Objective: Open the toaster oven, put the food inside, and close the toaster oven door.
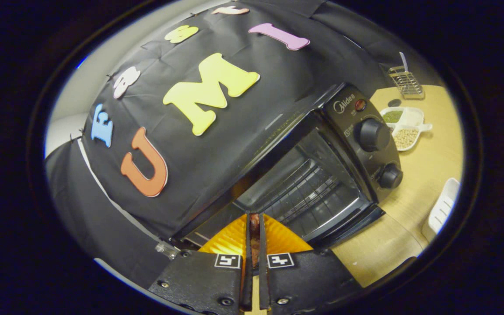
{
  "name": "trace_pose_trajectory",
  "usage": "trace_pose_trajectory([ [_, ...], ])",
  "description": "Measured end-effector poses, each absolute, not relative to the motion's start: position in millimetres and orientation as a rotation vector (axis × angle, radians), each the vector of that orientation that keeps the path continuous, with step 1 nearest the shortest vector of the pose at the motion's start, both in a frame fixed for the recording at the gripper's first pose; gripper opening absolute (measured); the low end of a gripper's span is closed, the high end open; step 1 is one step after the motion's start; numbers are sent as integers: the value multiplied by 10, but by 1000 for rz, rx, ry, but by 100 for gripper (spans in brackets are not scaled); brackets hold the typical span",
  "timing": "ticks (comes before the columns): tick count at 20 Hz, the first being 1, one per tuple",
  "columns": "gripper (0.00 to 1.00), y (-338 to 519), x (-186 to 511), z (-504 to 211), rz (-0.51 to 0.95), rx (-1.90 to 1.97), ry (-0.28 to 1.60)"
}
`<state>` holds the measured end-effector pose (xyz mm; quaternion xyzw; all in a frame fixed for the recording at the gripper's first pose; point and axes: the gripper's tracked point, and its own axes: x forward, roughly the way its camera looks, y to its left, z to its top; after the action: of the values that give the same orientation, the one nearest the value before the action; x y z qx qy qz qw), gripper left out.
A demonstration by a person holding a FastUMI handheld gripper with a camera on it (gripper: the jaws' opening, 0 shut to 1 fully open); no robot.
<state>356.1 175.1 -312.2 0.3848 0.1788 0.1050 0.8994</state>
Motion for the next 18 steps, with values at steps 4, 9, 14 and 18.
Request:
trace_pose_trajectory([
  [4,9,1633,3809,-3274,184,870,393],
  [9,9,1507,4009,-3421,155,894,400],
  [14,15,1425,4034,-3555,108,806,420],
  [18,40,1402,3978,-3648,101,672,468],
])
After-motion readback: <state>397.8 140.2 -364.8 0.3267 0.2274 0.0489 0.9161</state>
